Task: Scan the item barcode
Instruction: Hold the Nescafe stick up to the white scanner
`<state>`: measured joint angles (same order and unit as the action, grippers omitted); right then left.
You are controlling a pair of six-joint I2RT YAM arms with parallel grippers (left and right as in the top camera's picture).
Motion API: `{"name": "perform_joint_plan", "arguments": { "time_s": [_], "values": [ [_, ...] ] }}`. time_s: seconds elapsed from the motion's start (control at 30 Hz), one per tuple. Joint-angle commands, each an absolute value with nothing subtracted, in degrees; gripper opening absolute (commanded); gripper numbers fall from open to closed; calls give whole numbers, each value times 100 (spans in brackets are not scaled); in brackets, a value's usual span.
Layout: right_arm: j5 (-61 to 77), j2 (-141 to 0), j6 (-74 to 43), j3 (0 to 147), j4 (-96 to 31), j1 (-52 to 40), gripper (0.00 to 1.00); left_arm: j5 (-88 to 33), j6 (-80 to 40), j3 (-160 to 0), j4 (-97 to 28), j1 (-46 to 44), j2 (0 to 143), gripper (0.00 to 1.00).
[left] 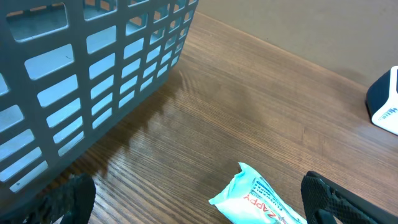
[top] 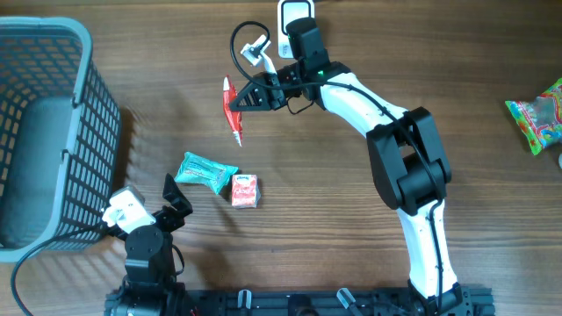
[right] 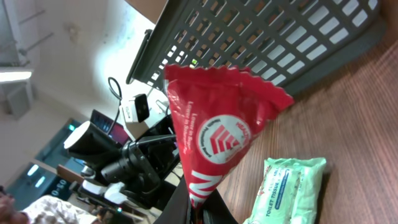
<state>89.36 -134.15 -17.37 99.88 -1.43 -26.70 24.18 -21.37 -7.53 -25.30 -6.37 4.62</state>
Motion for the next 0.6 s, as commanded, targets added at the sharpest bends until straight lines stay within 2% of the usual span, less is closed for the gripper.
{"name": "perform_joint_plan", "arguments": {
  "time_s": [0.0,0.2,0.33,0.47,0.57],
  "values": [
    [9288,-13461,-2047,10038,-132,-2705,4,2497,-2147,-731,-2510,-663,429,100],
    [8919,-13461,-2462,10005,-158,-2703,4,2497,-2147,-731,-2510,-663,429,100],
    [6392,-13288,-2550,9996,-285,-2635,5,2497,-2147,-731,-2510,-663,429,100],
    [3301,-12234,-1981,10025,-1525,-2637,4,2497,-2147,-731,-2510,-663,429,100],
    [381,-11710,-1870,10025,-1098,-2637,5,2497,-2147,-731,-2510,-663,429,100]
  ]
}}
